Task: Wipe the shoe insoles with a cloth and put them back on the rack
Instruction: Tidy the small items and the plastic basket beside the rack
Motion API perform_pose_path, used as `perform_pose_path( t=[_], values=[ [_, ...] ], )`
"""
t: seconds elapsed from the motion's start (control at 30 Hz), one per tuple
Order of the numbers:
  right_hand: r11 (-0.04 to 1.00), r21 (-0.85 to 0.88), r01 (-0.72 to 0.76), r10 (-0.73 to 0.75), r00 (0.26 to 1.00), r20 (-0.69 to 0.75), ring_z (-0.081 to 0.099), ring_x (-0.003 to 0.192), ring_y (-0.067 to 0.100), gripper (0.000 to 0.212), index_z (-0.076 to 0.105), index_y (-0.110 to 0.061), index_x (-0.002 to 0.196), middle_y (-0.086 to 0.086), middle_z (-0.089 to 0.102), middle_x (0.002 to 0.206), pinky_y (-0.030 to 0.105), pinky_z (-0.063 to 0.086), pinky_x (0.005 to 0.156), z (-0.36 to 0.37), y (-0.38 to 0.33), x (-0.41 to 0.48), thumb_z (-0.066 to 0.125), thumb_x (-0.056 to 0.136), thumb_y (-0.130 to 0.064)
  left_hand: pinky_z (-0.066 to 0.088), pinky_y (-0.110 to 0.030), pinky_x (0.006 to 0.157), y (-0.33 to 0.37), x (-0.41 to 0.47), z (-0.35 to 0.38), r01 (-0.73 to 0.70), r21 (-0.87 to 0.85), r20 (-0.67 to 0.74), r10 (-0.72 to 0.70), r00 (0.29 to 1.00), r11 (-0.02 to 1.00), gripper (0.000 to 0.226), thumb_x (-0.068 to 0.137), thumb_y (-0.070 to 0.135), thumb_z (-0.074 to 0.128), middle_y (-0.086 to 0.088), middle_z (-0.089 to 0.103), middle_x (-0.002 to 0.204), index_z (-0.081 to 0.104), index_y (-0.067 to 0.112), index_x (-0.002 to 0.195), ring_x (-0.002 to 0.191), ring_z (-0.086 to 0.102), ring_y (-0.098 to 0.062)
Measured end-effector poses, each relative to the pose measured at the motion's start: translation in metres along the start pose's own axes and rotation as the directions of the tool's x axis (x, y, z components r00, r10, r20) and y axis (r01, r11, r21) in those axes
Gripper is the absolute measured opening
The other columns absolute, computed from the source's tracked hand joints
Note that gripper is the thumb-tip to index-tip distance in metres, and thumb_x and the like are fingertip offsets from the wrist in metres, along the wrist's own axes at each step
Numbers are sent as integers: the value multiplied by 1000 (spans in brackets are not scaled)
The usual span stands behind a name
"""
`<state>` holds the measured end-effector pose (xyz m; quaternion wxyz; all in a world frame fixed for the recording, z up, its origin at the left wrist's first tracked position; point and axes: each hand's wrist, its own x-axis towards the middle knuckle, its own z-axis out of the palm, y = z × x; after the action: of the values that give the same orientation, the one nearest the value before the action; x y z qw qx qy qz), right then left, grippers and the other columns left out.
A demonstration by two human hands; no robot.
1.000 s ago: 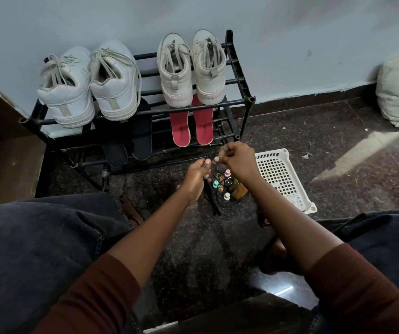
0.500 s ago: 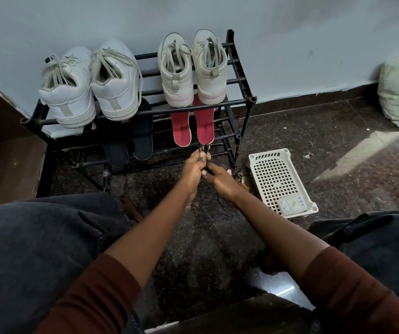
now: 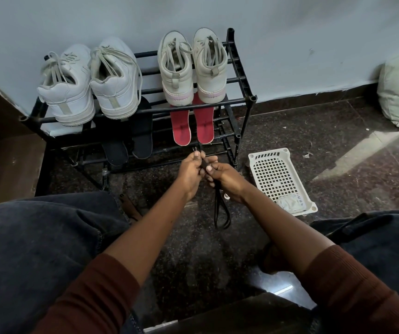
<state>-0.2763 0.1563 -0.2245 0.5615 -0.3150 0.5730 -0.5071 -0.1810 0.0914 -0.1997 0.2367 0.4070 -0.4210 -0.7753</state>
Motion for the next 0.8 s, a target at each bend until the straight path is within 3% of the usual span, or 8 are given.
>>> perform_pose_path(
  t=[0.1, 0.23, 0.3, 0.4, 0.43, 0.5, 0.57, 0.8],
  values=[
    [999, -30, -44, 45, 999, 18, 37, 48, 5, 27, 58, 10, 94, 2, 40, 61, 21, 39, 55, -6, 1, -3, 40, 98, -10, 42, -20, 43, -1, 5, -3, -8, -149, -91, -6, 996, 989, 31, 105, 23, 25, 8, 57, 51, 44, 16, 81, 51, 59, -8],
    [991, -96, -95, 101, 993, 57, 35, 48, 6, 26, 60, 10, 92, 2, 40, 60, 23, 35, 56, -8, 5, -3, 46, 97, -11, 46, -30, 65, -10, 11, -10, -21, -233, -123, -8, 992, 972, 32, 105, 26, 23, 11, 37, 43, 41, 16, 81, 36, 36, -4],
    [988, -115, -107, 114, 992, 60, 35, 48, 7, 25, 65, 7, 94, 1, 41, 58, 23, 35, 53, -9, 6, -4, 48, 96, -11, 47, -27, 63, -13, 12, -10, -37, -234, -151, 1, 989, 972, 32, 105, 25, 22, 12, 34, 42, 41, 15, 80, 35, 31, -3],
    [985, -127, -120, 129, 989, 68, 34, 45, 7, 36, 66, -14, 64, -4, 43, 49, 24, 32, 52, -14, 5, -7, 49, 95, -9, 41, -21, 50, -13, 12, -11, -42, -226, -167, 4, 986, 973, 34, 105, 25, 21, 11, 32, 42, 41, 15, 80, 34, 26, -3],
    [980, -146, -134, 145, 987, 69, 35, 44, 6, 33, 65, -14, 66, -6, 44, 47, 22, 32, 50, -16, 5, -8, 49, 95, -9, 36, -19, 44, -12, 12, -12, -36, -206, -170, 1, 985, 978, 34, 106, 24, 21, 11, 31, 42, 41, 15, 79, 34, 24, -3],
    [967, -186, -175, 188, 981, 54, 37, 42, 3, 17, 68, -5, 87, -8, 47, 47, 18, 33, 48, -21, 6, -10, 52, 93, -9, 25, -16, 37, -11, 12, -16, -30, -123, -177, 8, 984, 992, 34, 106, 25, 22, 11, 29, 42, 41, 15, 79, 33, 21, -2],
    [954, -213, -211, 221, 975, 26, 37, 43, 4, 18, 67, 1, 100, -6, 48, 49, 18, 35, 45, -28, 10, -8, 56, 91, -9, 19, -15, 35, -12, 13, -21, -34, 2, -185, 34, 982, 999, 35, 105, 26, 24, 9, 29, 47, 42, 16, 77, 33, 19, 0],
    [937, -246, -247, 245, 969, -39, 45, 49, 11, 11, 74, -12, 82, 17, 56, 75, 21, 38, 45, -54, 12, -11, 64, 86, -15, 20, -18, 40, -18, 17, -41, -42, 445, -257, 173, 951, 894, 36, 104, 24, 30, 5, 33, 55, 43, 18, 71, 36, 25, -2]
  ],
)
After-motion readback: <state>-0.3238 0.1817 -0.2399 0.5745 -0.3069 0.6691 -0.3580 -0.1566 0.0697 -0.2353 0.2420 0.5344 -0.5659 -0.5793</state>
